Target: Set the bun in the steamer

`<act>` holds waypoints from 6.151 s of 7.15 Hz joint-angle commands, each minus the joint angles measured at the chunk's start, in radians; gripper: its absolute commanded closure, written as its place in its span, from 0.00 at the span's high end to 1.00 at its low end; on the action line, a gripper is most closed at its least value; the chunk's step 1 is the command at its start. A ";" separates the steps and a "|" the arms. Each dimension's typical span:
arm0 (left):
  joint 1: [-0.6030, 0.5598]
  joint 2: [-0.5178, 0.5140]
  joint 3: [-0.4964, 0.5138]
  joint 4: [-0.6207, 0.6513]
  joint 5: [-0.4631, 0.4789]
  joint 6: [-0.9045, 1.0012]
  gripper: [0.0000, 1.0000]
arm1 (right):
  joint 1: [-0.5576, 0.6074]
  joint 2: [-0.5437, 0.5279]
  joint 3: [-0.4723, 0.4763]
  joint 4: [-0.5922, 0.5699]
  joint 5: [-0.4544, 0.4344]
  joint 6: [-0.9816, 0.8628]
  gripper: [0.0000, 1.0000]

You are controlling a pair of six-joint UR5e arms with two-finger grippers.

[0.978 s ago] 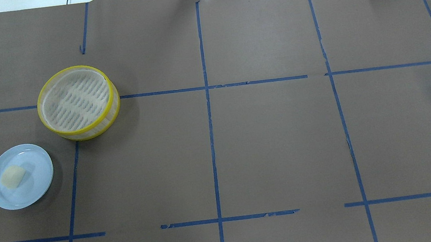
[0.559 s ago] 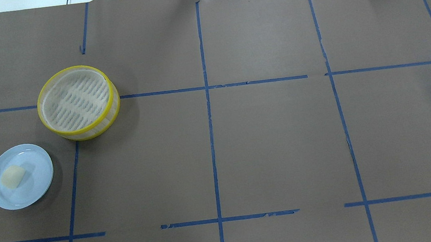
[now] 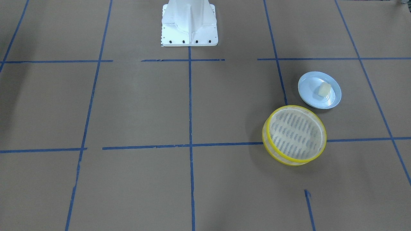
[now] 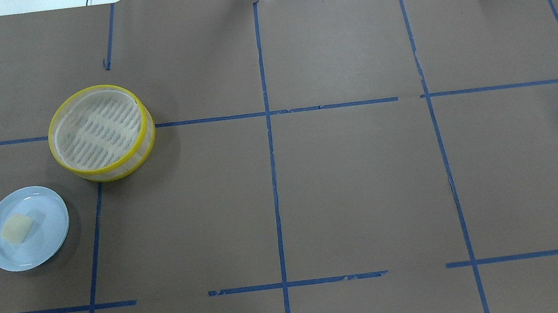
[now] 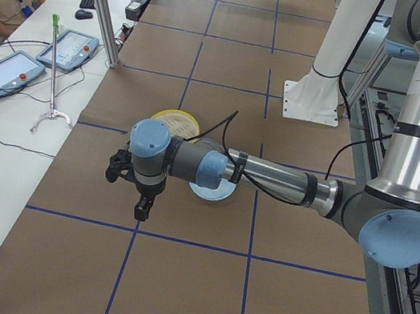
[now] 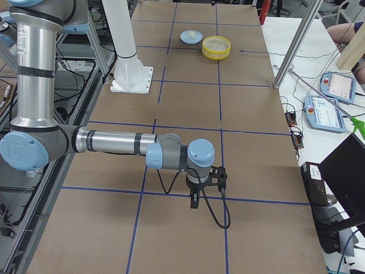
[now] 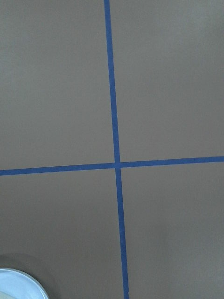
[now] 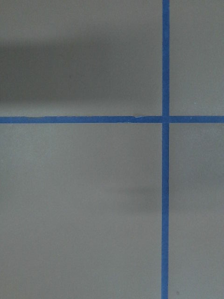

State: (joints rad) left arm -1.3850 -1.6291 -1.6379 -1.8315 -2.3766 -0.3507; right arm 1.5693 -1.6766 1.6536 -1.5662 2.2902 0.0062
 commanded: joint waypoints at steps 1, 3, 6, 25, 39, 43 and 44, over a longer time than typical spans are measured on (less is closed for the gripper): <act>0.149 0.049 -0.017 -0.187 0.014 -0.130 1.00 | 0.000 0.000 0.000 0.000 0.000 0.000 1.00; 0.269 0.139 -0.075 -0.274 0.094 -0.128 1.00 | 0.000 0.000 0.000 0.000 0.000 0.000 1.00; 0.464 0.150 -0.135 -0.278 0.310 -0.248 1.00 | 0.000 0.000 0.000 0.000 0.000 0.000 1.00; 0.612 0.195 -0.132 -0.275 0.306 -0.252 0.22 | 0.000 0.000 0.000 0.000 0.000 0.000 1.00; 0.495 -0.288 0.136 -0.270 0.286 -0.685 0.28 | 0.000 0.000 0.000 0.000 0.000 0.000 1.00; 0.518 -0.287 0.141 -0.269 0.289 -0.685 0.32 | 0.000 0.000 0.000 0.000 0.000 0.000 1.00; 0.521 -0.287 0.139 -0.267 0.289 -0.685 0.33 | 0.000 0.000 0.000 0.000 0.000 0.000 1.00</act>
State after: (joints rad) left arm -0.8682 -1.9160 -1.4983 -2.0996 -2.0880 -1.0354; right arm 1.5693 -1.6766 1.6536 -1.5662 2.2902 0.0061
